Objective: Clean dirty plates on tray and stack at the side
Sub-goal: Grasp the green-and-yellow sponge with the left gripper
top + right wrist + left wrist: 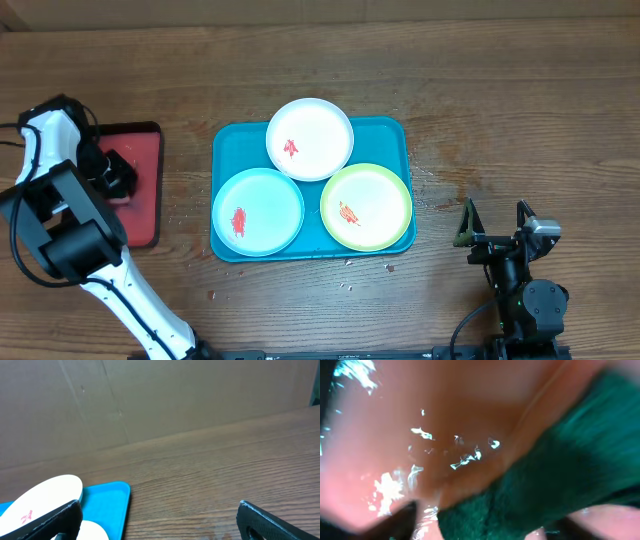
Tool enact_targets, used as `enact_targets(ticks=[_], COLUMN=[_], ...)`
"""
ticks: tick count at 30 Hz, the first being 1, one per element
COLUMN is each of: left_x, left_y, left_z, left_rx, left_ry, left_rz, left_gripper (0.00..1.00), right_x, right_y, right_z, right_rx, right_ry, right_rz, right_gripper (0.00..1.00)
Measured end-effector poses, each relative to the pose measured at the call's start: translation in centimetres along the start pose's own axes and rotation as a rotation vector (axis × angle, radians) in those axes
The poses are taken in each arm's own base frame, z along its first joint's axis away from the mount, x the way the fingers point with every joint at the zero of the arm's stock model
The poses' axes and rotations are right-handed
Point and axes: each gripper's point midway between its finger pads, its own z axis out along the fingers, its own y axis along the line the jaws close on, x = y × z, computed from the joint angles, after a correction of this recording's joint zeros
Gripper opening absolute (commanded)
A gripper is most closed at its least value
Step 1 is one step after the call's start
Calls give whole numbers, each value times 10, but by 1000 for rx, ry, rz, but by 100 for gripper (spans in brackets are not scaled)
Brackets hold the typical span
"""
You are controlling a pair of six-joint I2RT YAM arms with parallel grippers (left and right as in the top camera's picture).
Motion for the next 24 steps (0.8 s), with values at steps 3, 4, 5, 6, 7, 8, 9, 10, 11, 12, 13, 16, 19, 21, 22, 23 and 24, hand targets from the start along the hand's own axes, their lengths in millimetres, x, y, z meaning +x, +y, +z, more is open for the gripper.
enact_targets(ticks=[3,4,5,6,7,8,9,10,11,12,13,16,19,21,22,23,24], left_x=[-12,-14,-16,-17,-19,-21,-23,-25,-25,-26,-28,-30,-30,-29,-28,-27,-25], left_y=[-5,-7,-8,-9,-10,-11,-12,-13,-13,-14,-15,-19,-18,-17,-17,-16,-15], left_z=[-2,-3,-3,-3,-3,-3,-3,-4,-4,-4,-4,-4,-3,-3,-3,-3,-2], left_rx=[23,29,33,38,42,48,51,55,56,62,69,69,63,58,55,52,48], left_ry=[-51,-60,-67,-73,-80,-88,-96,-102,-103,-107,-115,-128,-125,-121,-118,-114,-107], left_rz=[-5,-5,-5,-6,-7,-8,-9,-9,-9,-7,4,19,31,34,35,35,36], left_gripper=[100,100,100,100,100,99,96,85,78,64,50,13,4,4,4,4,4], right_x=[0,0,0,0,0,0,0,0,0,0,0,0,0,0,0,0,0], right_y=[0,0,0,0,0,0,0,0,0,0,0,0,0,0,0,0,0], right_z=[0,0,0,0,0,0,0,0,0,0,0,0,0,0,0,0,0], right_rx=[0,0,0,0,0,0,0,0,0,0,0,0,0,0,0,0,0], right_ry=[0,0,0,0,0,0,0,0,0,0,0,0,0,0,0,0,0], right_rz=[0,1,0,0,0,0,0,0,0,0,0,0,0,0,0,0,0], right_gripper=[100,100,100,100,100,100,100,100,100,100,100,100,100,100,100,100,100])
